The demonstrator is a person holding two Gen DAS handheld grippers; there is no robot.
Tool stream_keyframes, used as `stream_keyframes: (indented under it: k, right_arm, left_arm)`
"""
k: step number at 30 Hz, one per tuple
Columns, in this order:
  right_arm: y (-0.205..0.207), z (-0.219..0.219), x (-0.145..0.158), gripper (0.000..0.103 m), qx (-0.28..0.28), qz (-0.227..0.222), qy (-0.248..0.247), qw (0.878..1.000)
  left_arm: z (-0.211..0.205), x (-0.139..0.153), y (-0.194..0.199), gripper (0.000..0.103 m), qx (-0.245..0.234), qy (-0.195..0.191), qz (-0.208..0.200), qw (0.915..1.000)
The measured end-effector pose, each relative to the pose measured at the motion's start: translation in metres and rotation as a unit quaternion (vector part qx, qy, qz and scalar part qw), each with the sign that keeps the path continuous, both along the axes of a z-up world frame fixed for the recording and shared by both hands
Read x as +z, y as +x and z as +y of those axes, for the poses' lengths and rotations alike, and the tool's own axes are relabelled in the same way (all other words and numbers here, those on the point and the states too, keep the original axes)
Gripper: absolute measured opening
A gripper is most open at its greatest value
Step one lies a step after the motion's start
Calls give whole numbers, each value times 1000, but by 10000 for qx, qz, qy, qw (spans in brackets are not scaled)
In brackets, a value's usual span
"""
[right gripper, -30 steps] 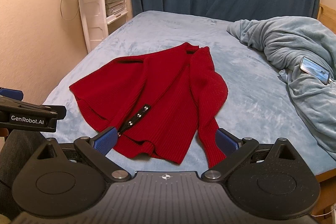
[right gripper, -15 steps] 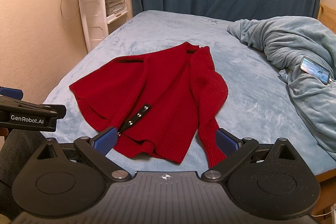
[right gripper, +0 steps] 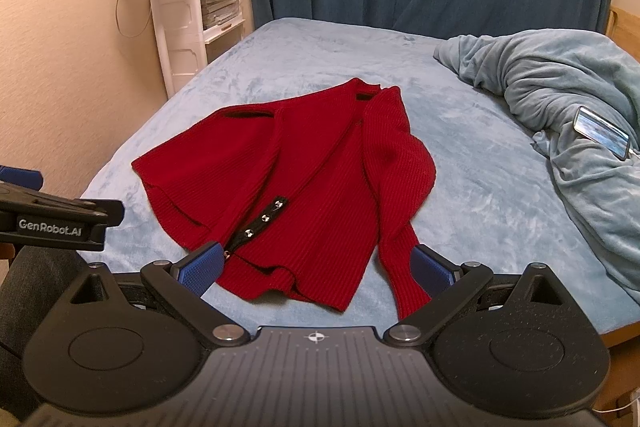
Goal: Fold small clothes
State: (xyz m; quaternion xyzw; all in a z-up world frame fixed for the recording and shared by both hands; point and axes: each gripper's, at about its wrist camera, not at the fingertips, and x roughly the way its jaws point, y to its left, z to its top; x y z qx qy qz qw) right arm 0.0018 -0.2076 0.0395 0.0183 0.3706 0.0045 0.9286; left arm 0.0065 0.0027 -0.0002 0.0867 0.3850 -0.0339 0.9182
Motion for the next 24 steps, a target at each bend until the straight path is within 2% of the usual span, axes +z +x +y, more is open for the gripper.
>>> stream_keyframes:
  k: [3,8,9,12,15,17,19,22,24]
  right_arm:
    - [11,-11,-2,99,-149,-140,6,9998]
    - [54,-47,-15,99,-478,-124,151,9987]
    - [68,-56,-21,99,-532,-88,184,9984]
    - [116,-85,-46,99,-692,59,274,9972]
    - [169,-114,-83,99,-942,345,385,9942]
    - [210,-130,-109,99,-1043,514,399,9924]
    - [250,-135,-128,98,-909,572,300,9938]
    - [314,-131,-150,98,-511,744,334,9954]
    - [357,-128,-169,98,-364,1030,430,9931]
  left_arm:
    - [9,-5,9,103,40,-25,-14,10000]
    - [19,-14,41,103,272,-120,264,9992]
    - [21,-16,49,103,319,-242,284,9988]
    - [21,-25,73,103,431,-278,579,9970]
    - [19,-32,97,103,447,-62,562,9974]
    - [14,-37,115,103,331,71,528,9980]
    - [6,-41,136,103,186,271,526,9981]
    - [-13,-44,189,103,-236,149,549,9981]
    - [-34,-50,235,103,-594,79,552,9967]
